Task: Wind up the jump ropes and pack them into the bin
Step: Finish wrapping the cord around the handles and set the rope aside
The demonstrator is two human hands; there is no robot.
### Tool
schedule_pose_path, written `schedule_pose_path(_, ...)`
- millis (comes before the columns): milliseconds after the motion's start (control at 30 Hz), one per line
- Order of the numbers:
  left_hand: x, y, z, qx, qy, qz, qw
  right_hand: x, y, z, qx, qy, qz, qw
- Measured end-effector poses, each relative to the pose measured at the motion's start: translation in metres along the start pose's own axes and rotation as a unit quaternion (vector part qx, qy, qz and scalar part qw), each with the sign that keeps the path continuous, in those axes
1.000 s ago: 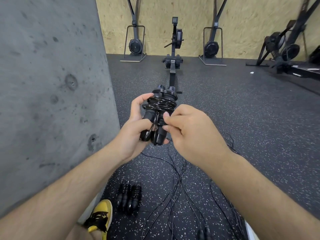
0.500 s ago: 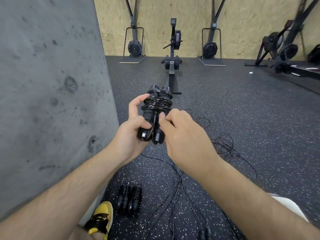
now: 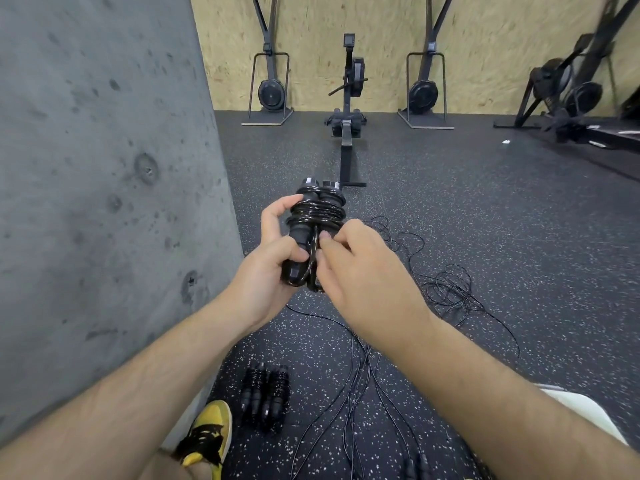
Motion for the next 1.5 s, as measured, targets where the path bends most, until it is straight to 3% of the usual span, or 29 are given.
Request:
schedule_pose_path(300, 0.005, -0.002, -0.002, 0.003, -0.020, 0.017, 1.000, 0.001, 0.006, 0.009, -0.142, -0.293, -0.002, 0.946)
schedule_pose_path(700, -0.002, 0.001, 0.006, -0.004, -0.015, 0.011, 1.000, 0.009, 0.004, 0.003, -0.135, -0.287, -0.003, 0.948)
schedule_pose_path(800, -0.005, -0.001, 0.008, -0.021, 0.052, -0.010, 0.998, 0.010, 0.001, 0.004, -0.127, -0.258, -0.019, 0.958)
schedule_pose_path(1233, -0.011, -0.008, 0.001, -0.027, -0.006, 0.013, 1.000, 0.006, -0.008, 0.000, -0.100, -0.055, -0.067, 0.991)
schedule_pose_path(1367, -0.012, -0.008, -0.002, -0.014, -0.016, 0.006, 1.000, 0.008, -0.004, 0.002, -0.094, -0.048, -0.029, 0.994)
schedule_pose_path(1500, -0.012, -0.010, -0.005, -0.001, -0.024, -0.007, 1.000, 0.011, 0.004, 0.014, -0.169, -0.125, -0.020, 0.977)
Point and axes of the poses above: each hand's wrist, its own y-axis away from the middle knuckle, its own x-axis out of the back of the hand, z = x × y, the point moved 6 cm from there along -y, towards the middle knuckle, and after that the axes turned 11 degrees about -z, right-handed, at the moved point
